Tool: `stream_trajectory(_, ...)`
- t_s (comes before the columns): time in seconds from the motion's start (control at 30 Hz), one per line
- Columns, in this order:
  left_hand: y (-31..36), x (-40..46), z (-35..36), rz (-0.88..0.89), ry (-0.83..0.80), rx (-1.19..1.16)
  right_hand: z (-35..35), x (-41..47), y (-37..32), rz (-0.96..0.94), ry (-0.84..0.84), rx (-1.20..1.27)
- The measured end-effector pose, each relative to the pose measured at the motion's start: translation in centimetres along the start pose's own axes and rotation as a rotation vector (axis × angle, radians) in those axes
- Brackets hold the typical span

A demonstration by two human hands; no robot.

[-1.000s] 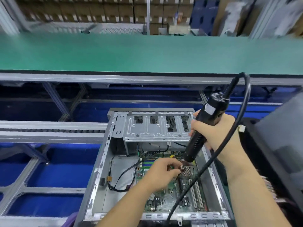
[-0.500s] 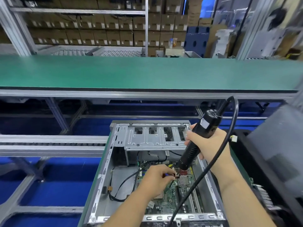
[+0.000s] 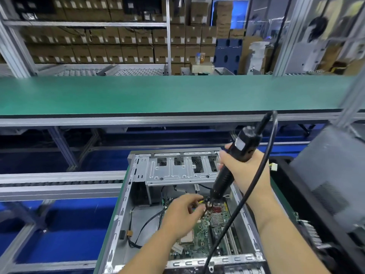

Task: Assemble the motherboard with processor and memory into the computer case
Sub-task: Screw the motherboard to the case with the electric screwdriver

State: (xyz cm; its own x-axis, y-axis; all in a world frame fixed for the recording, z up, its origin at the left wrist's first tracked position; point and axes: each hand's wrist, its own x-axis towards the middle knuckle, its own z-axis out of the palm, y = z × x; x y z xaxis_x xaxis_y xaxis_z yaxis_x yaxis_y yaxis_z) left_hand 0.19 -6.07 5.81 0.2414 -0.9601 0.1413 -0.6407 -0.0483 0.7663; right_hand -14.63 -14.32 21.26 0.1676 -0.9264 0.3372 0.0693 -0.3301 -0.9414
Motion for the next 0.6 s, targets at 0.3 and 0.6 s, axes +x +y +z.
stream_trajectory(0.3,-4.3,2.8,-5.4,-0.001,0.171,0.800,1.9,3.6,-10.5,-0.501,-0.130,-0.569)
stream_trajectory(0.6,-6.3,4.3,-9.3,-0.060,0.011,1.063,-2.4,-0.3,2.7,-0.031,-0.245,-1.151)
